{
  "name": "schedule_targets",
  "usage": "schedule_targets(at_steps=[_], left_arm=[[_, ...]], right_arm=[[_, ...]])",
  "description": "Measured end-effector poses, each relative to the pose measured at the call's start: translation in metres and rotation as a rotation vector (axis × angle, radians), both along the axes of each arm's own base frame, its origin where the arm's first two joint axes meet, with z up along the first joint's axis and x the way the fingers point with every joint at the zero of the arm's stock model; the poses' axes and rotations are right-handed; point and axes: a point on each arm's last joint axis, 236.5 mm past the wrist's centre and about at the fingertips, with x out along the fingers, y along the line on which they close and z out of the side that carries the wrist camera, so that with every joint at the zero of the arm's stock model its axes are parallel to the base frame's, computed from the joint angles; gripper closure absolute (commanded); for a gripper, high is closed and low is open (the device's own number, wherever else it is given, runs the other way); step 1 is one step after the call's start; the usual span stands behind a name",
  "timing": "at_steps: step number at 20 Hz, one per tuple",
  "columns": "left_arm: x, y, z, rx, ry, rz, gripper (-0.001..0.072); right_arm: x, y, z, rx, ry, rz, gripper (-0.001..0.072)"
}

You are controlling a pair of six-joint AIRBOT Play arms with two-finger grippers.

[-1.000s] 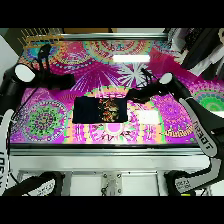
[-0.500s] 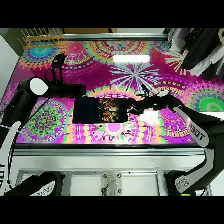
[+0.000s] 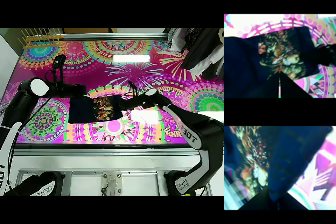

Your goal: Fold the clothes and pants, and hang the long-sleeved shirts on hangers.

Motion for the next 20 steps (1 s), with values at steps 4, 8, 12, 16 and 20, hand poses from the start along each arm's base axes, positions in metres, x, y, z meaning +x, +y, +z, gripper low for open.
schedule_targets(at_steps=[4, 8, 12, 16, 20], left_arm=[[0.0, 0.0, 0.0, -0.002, 0.004, 0.003, 0.07], [0.0, 0.0, 0.0, -0.003, 0.005, 0.004, 0.07], [-0.001, 0.0, 0.0, -0.008, 0.011, 0.012, 0.07], [-0.001, 0.0, -0.001, -0.016, 0.02, 0.023, 0.07], [-0.004, -0.001, -0.002, -0.015, 0.035, 0.021, 0.07]], right_arm=[[0.042, -0.122, 0.045, -0.168, -0.097, -0.192, 0.0702], [0.046, -0.313, 0.09, -0.397, -0.136, -0.552, 0.0701], [-0.018, -0.469, 0.102, -0.55, -0.031, -0.879, 0.0702], [-0.099, -0.528, 0.066, -0.575, 0.167, -1.024, 0.0702], [-0.14, -0.52, 0.038, -0.54, 0.312, -1.027, 0.0701]])
